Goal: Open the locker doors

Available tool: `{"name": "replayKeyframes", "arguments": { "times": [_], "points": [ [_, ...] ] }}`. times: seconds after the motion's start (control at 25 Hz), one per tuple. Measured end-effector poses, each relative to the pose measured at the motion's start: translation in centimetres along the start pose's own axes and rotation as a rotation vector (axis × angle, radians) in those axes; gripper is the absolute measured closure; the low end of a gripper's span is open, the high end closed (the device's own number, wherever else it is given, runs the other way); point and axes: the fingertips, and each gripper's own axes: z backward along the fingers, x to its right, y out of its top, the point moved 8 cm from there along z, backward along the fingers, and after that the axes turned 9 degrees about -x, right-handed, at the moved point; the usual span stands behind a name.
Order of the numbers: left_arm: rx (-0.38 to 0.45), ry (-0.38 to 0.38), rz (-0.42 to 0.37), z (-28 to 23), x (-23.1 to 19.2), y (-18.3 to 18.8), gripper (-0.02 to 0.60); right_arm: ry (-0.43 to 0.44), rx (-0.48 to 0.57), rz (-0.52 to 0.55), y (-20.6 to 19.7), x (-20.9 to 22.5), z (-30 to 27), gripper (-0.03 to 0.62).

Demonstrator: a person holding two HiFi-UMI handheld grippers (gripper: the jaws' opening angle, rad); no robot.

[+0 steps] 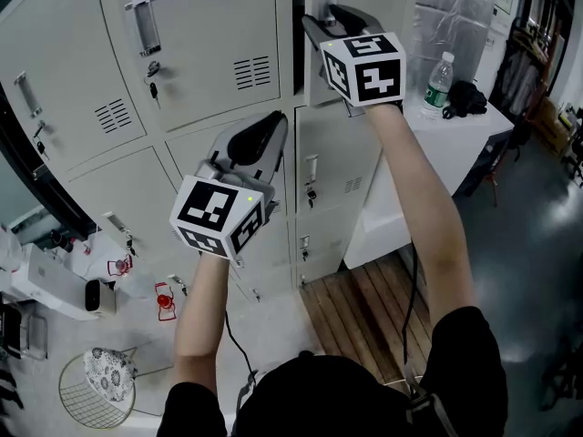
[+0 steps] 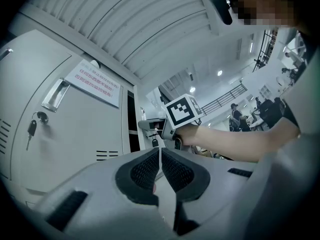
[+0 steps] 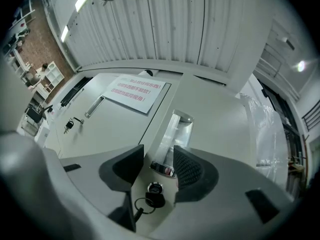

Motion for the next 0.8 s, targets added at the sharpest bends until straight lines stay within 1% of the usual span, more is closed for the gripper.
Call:
{"name": "replayKeyframes", "arguments": {
  "times": [0.12,0.28,0.8],
  "points": [
    [0.002,-0.006,0.001,-0.1,0.1,0.0,0.561,-0.010,0.013,-0.017,-0.1,0.1,0.6,0.408],
    [0.006,-0.017,0.004,-0.2,0.3,0.1,0.561,-0.018,0.025,-0.012,-0.1,0.1,1.6,0.422],
    [0.028,-0.070,0.018,-1.6,1.7,0.1,0.561,-0.044,0.060,-0.001,-0.2,1.0,5.6,0.422]
  ]
}}
